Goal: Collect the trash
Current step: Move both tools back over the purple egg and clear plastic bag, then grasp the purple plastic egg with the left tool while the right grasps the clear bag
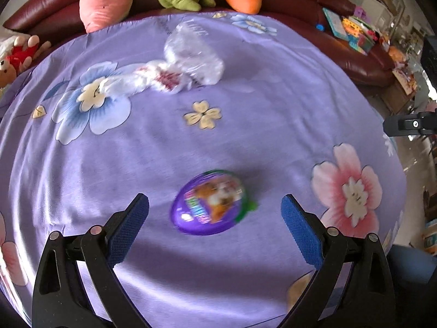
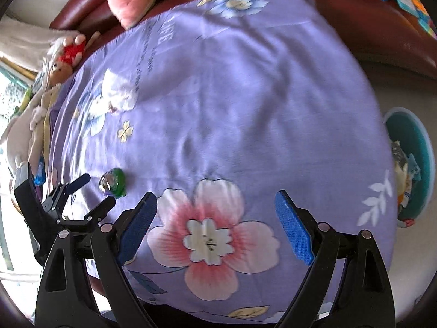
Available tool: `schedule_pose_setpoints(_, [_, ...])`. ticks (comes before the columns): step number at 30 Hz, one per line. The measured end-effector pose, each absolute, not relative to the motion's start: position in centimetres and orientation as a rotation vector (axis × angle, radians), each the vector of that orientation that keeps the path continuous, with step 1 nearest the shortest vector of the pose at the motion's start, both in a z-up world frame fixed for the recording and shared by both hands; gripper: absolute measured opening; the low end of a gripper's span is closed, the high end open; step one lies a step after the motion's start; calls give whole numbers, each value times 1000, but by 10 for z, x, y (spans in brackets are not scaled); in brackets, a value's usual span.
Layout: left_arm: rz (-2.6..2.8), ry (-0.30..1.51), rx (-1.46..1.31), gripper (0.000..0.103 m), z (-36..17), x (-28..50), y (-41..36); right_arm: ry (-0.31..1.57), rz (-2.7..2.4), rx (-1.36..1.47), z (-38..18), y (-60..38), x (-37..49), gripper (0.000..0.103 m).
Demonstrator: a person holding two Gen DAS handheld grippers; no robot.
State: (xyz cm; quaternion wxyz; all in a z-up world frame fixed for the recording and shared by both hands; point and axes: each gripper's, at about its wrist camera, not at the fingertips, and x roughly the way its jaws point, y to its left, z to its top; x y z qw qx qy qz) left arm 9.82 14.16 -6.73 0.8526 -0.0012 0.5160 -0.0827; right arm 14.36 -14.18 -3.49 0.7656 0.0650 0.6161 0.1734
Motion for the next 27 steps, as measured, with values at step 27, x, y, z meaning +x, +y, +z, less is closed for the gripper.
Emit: schedule_pose_setpoints(27, [-97, 978, -195, 59, -54, 115, 210, 1323, 524, -78, -36, -3, 213, 84])
